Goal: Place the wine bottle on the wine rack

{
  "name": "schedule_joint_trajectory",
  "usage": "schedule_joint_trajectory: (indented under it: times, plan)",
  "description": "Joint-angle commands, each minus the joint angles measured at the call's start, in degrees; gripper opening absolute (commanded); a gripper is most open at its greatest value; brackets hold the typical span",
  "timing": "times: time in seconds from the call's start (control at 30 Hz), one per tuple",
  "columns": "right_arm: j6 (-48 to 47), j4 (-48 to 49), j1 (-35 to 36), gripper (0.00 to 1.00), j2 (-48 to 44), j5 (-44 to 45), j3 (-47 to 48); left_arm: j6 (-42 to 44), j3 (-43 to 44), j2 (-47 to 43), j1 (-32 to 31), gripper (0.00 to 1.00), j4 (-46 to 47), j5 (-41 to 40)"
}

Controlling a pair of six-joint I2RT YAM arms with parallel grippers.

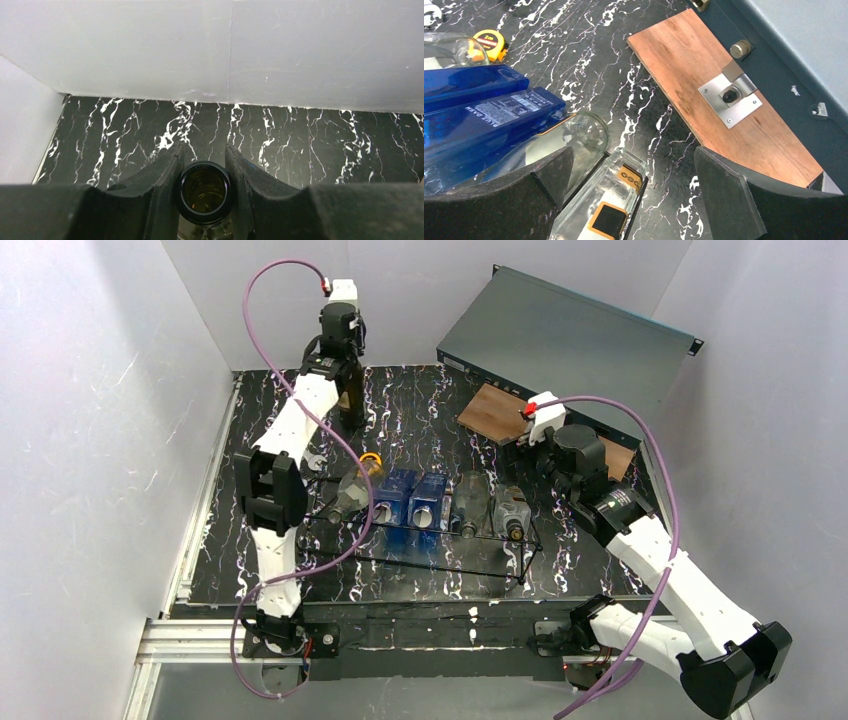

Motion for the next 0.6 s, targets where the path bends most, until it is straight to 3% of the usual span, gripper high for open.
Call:
schedule_joint_trajectory:
  times: [0.0,0.57]
  plan:
    - [0.61,2.60,-0.26,1.00,-0.76,-3.79,1.13,-1.70,-3.37,-14.03,0.27,0.00,4.71,-1.87]
    - [3.31,1.02,-0.26,1.00,-3.26,-5.61,2.71,-1.74,-21.05,-33.02,0.26,0.00,2.60,-5.02]
